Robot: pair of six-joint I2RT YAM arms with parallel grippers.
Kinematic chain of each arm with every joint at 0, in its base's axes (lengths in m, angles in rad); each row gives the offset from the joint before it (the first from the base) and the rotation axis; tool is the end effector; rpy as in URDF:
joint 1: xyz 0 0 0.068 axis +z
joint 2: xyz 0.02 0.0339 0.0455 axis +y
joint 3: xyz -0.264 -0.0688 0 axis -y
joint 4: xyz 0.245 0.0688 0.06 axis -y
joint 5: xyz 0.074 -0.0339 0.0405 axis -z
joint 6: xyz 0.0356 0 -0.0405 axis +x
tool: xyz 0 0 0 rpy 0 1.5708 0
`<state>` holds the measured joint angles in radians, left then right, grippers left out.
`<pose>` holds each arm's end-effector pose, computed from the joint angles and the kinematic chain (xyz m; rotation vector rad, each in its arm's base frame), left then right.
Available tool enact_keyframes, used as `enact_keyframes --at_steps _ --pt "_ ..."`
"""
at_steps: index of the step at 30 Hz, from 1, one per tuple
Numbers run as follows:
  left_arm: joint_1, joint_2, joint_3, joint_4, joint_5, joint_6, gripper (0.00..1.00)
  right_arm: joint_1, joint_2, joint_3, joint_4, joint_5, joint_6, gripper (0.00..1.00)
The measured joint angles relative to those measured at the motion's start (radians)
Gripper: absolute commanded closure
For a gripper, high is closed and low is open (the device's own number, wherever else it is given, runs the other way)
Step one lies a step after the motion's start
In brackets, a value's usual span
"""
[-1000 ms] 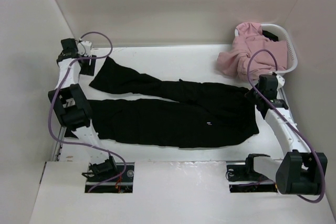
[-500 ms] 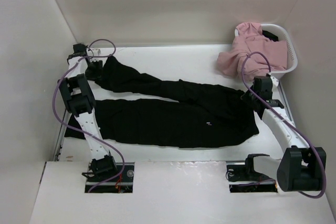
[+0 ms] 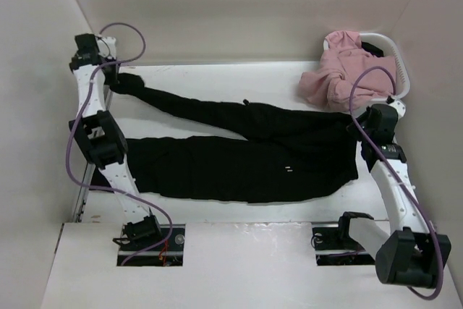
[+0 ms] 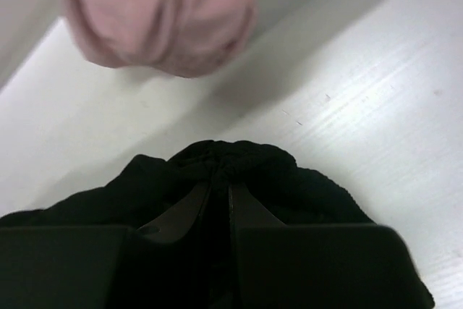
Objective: Fold and stack the trousers
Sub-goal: Fold the trousers
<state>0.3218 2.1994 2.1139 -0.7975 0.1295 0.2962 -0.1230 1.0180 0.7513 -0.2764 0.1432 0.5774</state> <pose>0.4700 0.1518 0.2814 0.0255 2.4469 0.1153 0.2247 -0.0329 0.2750 0.8035 1.9511 0.1207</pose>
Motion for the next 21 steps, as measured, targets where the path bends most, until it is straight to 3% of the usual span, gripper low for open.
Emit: enact_keyframes --at_steps 7,16,18,21 --pt "0.012 -0.269 -0.002 -0.016 -0.055 0.109 0.99 -0.001 -0.069 0.002 0.060 -0.037 -0.008 1.00" --pt "0.042 -0.281 -0.060 -0.053 -0.080 0.138 0.99 -0.025 -0.103 -0.021 0.106 -0.102 -0.008 1.00" --pt "0.064 -0.308 -0.115 -0.050 -0.076 0.140 0.99 -0.038 -0.157 -0.048 0.109 -0.116 -0.005 1.00" --pt "0.117 -0.446 -0.342 -0.032 -0.064 0.156 0.99 -0.042 -0.286 -0.116 0.119 -0.122 0.011 0.94"
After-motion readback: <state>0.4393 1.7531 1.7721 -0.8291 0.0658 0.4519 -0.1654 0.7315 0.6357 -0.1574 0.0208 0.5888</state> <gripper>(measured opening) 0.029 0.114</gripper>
